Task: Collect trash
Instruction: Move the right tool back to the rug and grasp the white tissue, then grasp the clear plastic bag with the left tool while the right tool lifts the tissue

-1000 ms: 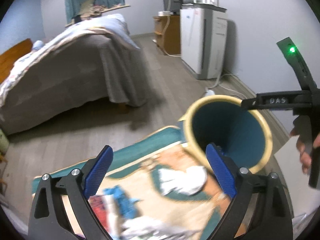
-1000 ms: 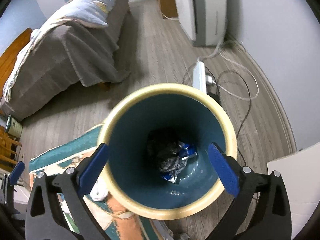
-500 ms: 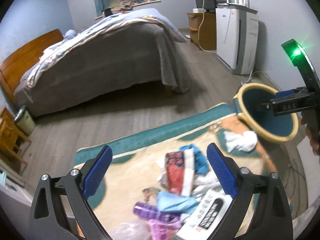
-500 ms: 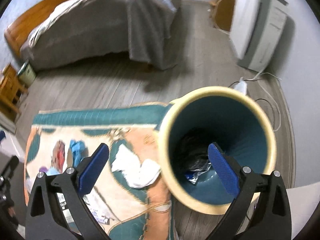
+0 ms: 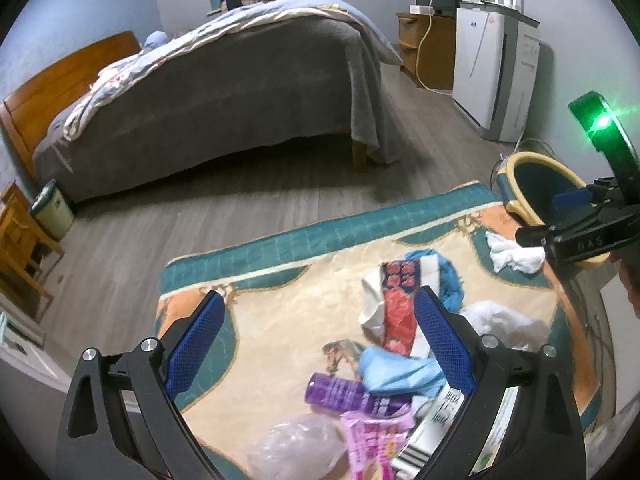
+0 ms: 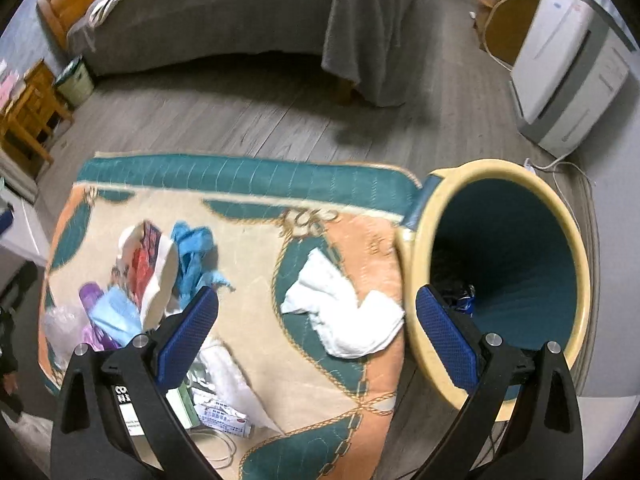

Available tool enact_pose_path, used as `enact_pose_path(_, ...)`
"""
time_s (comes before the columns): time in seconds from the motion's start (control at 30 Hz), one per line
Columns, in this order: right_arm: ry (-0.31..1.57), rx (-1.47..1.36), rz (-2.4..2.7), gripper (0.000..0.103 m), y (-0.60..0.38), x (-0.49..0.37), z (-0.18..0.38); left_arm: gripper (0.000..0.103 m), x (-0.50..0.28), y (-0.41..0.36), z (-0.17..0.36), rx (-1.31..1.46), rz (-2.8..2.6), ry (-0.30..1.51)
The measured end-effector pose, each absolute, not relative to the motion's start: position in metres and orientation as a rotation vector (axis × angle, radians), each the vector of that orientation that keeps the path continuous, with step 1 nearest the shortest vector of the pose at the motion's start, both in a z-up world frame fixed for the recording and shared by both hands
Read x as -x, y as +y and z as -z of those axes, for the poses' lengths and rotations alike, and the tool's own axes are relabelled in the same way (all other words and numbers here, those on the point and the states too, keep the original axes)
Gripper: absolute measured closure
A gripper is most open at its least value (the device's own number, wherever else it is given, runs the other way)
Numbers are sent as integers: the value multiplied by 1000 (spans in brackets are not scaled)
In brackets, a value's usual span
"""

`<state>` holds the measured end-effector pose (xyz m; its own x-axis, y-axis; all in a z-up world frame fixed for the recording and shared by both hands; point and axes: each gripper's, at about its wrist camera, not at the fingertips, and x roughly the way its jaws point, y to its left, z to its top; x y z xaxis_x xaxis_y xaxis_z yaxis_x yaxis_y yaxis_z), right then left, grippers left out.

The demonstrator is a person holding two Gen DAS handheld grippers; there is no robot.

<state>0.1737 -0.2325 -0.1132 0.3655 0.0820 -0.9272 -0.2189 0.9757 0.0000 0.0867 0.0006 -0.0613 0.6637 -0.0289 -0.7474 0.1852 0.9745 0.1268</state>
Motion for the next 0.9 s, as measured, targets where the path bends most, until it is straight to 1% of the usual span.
enact_pose_path(0.07, 1206, 152, -191, 12, -230, -174, 121, 8, -85, 10, 63, -195, 111, 840)
enact_pose_path(0.13, 1253, 142, -188, 26, -230, -176, 131, 8, -83, 19, 66, -181, 97, 850)
enact_pose_path(0.17, 1268, 135, -189, 29, -231, -176, 135, 9, -81, 25, 68, -175, 86, 857)
enact_pose_path(0.23, 1313, 122, -179, 41, -232, -177, 146, 9, -80, 35, 73, -156, 69, 877)
enact_pose_path(0.27, 1329, 121, -172, 43, -233, -177, 150, 9, -79, 40, 75, -146, 60, 887)
enact_pose_path(0.33, 1355, 140, -136, 53, -235, -179, 159, 9, -75, 48, 78, -123, 45, 899)
enact_pose_path(0.37, 1373, 144, -122, 54, -238, -179, 164, 9, -73, 52, 80, -115, 39, 906)
enact_pose_path(0.4, 1393, 145, -117, 60, -239, -179, 169, 9, -70, 55, 84, -110, 33, 917)
enact_pose_path(0.43, 1420, 153, -115, 77, -238, -179, 176, 9, -69, 58, 87, -108, 31, 926)
enact_pose_path(0.47, 1418, 170, -108, 80, -238, -179, 177, 9, -67, 59, 91, -107, 30, 942)
enact_pose_path(0.5, 1410, 185, -105, 91, -236, -179, 175, 9, -66, 60, 95, -107, 31, 957)
enact_pose_path(0.73, 1351, 128, -166, 93, -216, -177, 152, 11, -47, 54, 117, -126, 79, 1051)
enact_pose_path(0.77, 1344, 121, -173, 93, -213, -177, 148, 14, -45, 53, 119, -130, 76, 1062)
enact_pose_path(0.8, 1338, 117, -179, 93, -211, -176, 146, 21, -42, 52, 122, -130, 81, 1078)
enact_pose_path(0.83, 1332, 114, -186, 93, -209, -176, 141, 25, -40, 52, 125, -128, 85, 1093)
enact_pose_path(0.87, 1323, 112, -193, 93, -207, -176, 136, 33, -37, 52, 130, -121, 92, 1120)
enact_pose_path(0.9, 1315, 110, -204, 93, -204, -175, 132, 37, -36, 52, 134, -116, 99, 1140)
